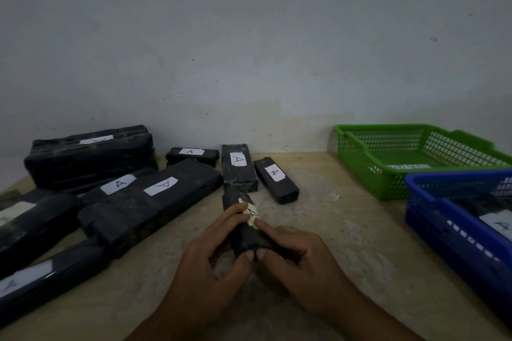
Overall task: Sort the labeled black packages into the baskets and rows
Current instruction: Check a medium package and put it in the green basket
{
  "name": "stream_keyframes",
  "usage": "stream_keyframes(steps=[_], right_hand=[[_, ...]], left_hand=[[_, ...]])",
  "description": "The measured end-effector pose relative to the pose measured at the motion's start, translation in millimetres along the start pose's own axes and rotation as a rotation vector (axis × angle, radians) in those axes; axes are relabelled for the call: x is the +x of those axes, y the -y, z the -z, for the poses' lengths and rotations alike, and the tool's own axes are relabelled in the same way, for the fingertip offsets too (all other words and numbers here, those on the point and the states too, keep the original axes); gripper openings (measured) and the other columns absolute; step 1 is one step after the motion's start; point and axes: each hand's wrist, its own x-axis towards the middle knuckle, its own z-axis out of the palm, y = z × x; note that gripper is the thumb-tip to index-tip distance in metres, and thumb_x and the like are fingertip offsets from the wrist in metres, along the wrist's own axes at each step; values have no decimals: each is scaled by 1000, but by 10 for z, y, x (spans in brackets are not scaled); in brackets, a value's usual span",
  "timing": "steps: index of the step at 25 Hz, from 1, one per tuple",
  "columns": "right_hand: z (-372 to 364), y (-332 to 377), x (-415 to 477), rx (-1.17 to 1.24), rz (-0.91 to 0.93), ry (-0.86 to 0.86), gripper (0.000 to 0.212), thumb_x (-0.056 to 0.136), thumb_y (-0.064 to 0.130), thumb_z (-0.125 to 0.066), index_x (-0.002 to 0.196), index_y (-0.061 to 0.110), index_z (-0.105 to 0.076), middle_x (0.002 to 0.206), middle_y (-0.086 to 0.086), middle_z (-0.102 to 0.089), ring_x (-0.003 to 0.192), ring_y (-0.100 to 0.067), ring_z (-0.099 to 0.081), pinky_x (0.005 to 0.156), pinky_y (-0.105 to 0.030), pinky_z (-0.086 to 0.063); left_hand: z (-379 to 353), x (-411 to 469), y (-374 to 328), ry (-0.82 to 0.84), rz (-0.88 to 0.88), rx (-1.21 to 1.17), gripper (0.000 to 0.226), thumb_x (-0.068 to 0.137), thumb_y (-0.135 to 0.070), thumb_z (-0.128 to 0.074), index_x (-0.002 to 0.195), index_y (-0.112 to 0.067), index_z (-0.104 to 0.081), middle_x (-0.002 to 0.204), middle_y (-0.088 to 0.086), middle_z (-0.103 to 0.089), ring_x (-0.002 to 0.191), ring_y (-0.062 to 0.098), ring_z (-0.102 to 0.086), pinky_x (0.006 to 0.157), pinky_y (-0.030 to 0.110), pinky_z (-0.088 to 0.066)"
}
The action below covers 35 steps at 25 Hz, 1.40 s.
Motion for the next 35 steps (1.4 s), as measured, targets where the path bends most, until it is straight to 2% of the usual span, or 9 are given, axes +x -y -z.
stream_keyframes(steps=[4,8,11,14,17,20,25,30,35], right_hand=[[15,8,-2,129,-57,48,62,76,52,-75,132,29,-61,106,2,-74,97,-13,-70,83,-28,-56],[32,76,31,390,-244,71,50,79,33,-73,124,25,-53,109,-5,-74,93,-20,-72,72,-26,-55],[58,85,51,408,-268,19,41,81,24,-76,118,23,-58,108,-4,-74,93,-21,-72,71,-29,-56],[138,125,50,384,-273,-22,35,87,9,-70,115,30,-66,109,5,-74,96,-16,-71,76,-28,-56],[266,211,42,310,-262,7,43,85,6,-66,114,38,-69,112,12,-71,95,-11,-69,73,-28,-55],[411,284,51,199,-285,-10,47,89,-3,-58,116,35,-67,109,11,-70,77,-6,-66,63,-22,-50],[795,389,-6,-17,-218,-135,42,86,11,-69,116,38,-58,120,13,-59,88,-3,-65,71,-23,-55],[1514,627,51,-426,-112,-161,36,89,34,-68,123,41,-60,115,14,-54,102,8,-53,82,-2,-37],[2403,574,244,-374,-268,-210,28,92,29,-66,116,43,-67,124,10,-61,109,-11,-60,97,-34,-51]], left_hand=[[-6,3,1,-31,9,27,50,67,-32,-64,116,-27,-62,136,-22,-52,129,2,-47,98,22,-47],[-52,-10,75,-22,-161,238,59,70,-31,-77,123,-28,-53,146,-11,-33,130,10,-47,93,23,-52],[-81,-26,15,-40,-32,-14,89,60,-27,-87,132,-42,-36,150,-5,-29,124,17,-56,89,30,-55],[-88,-14,-133,-156,38,-215,86,68,-16,-77,131,-49,-28,134,-20,-51,109,25,-66,85,35,-56],[-89,49,-295,-347,55,-299,84,78,6,-65,132,-48,-29,137,-23,-43,100,24,-69,75,29,-58],[-105,114,-373,-428,129,-350,78,84,17,-54,140,-31,-31,137,-14,-43,99,-2,-66,69,18,-58],[-225,281,-350,-351,214,-386,55,79,7,-66,114,-34,-55,126,-1,-61,101,16,-69,77,24,-59],[-710,632,-562,-266,164,-376,49,76,5,-72,106,-29,-53,115,-6,-62,101,2,-65,73,8,-52],[-1264,1032,-687,-79,129,-303,39,86,-7,-66,114,-31,-53,119,-17,-59,101,-2,-64,76,12,-53]])
